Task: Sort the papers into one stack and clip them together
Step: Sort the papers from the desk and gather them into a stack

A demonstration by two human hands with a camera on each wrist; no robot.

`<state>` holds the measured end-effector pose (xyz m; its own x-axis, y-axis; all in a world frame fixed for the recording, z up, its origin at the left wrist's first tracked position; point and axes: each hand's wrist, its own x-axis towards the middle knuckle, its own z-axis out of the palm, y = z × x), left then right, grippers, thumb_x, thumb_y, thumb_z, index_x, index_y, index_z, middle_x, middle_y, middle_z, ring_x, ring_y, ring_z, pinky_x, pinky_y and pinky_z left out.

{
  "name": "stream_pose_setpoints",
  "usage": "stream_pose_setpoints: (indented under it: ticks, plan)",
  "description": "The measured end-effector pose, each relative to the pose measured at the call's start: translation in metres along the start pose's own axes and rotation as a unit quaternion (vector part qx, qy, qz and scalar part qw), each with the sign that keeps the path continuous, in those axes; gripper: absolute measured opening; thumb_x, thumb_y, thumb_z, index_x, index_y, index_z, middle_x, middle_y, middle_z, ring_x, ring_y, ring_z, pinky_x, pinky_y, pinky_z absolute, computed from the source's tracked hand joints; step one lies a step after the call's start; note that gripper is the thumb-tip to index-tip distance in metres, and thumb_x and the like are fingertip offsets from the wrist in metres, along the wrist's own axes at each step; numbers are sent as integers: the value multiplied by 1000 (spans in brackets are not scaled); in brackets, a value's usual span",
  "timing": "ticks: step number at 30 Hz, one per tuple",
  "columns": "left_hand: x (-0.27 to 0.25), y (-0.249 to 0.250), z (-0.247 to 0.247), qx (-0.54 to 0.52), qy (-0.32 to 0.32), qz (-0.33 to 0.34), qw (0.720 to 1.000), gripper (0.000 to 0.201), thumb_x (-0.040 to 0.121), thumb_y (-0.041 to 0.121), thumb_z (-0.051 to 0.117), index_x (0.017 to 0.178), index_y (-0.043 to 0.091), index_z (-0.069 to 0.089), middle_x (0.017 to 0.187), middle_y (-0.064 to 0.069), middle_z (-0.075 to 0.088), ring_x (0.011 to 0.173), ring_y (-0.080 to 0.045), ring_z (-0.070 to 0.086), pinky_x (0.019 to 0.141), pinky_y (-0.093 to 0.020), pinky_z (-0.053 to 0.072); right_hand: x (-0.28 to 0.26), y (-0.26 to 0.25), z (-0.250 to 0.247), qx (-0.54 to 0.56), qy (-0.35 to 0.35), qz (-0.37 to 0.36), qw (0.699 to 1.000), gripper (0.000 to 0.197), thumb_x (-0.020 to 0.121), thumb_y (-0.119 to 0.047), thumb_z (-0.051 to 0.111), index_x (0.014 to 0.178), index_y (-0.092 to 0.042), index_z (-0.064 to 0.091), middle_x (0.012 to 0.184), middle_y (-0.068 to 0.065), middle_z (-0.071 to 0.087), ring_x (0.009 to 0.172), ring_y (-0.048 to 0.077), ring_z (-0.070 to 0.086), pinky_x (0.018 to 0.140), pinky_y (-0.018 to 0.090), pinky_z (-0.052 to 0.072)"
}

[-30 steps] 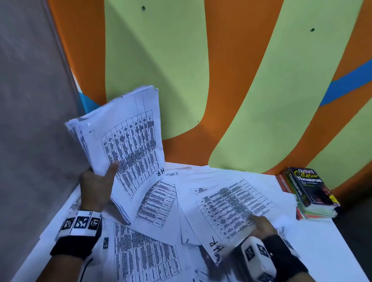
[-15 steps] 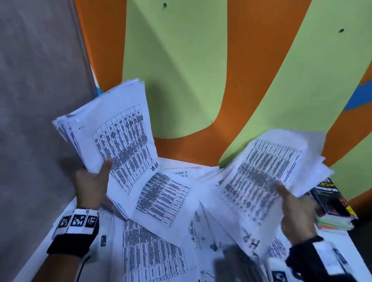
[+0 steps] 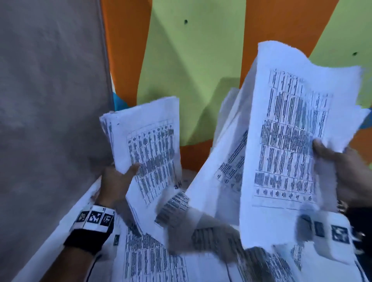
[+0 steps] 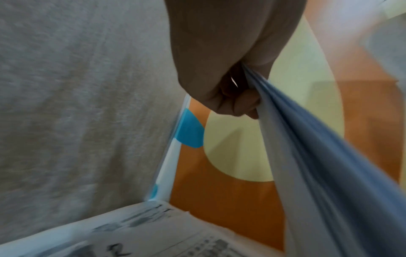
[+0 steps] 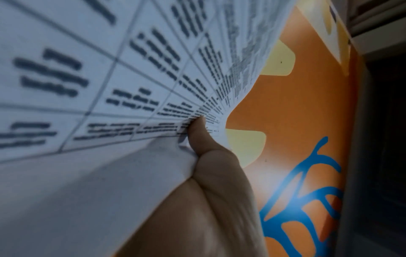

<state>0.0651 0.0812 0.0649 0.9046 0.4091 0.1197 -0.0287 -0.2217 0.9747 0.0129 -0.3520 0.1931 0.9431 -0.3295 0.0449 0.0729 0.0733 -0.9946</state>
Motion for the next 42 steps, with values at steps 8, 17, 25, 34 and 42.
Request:
stream_pose_setpoints:
  ticks: [8,17,25,34,42]
  plan:
    - [-16,16,41,-29,-198,35,979,24,81,26,74,80,6,61,78,-14,61,72,-17,60,69,-31,43,21,17,42,49,-106,97,988,23,95,-15,46,110,-11,63,79,2,75,65,14,71,59,32,61]
    - [-48,39,59,-117,-313,9,942,49,76,49,64,83,1,63,60,4,68,60,-14,65,51,-27,50,39,73,48,-160,42,5,986,21,87,-10,67,96,9,63,87,13,62,80,20,52,69,31,38]
    - [-51,21,72,-158,-356,-39,920,78,36,63,86,100,20,70,100,6,76,97,-18,71,79,-31,58,28,69,47,-136,-5,14,991,45,79,-22,76,103,13,62,103,26,68,83,19,58,78,32,44]
    - [-51,31,85,-221,-369,-59,901,44,40,37,82,79,16,78,86,-6,78,77,-20,74,62,-29,58,1,137,49,94,-156,261,948,55,78,-27,73,125,-3,58,133,7,60,119,17,60,102,37,46]
    - [-47,31,74,-209,-366,-97,902,48,60,40,82,92,6,70,81,-7,77,72,-19,74,59,-26,58,1,154,50,143,-162,250,944,77,52,-8,90,124,-1,60,117,16,68,101,24,69,87,40,57]
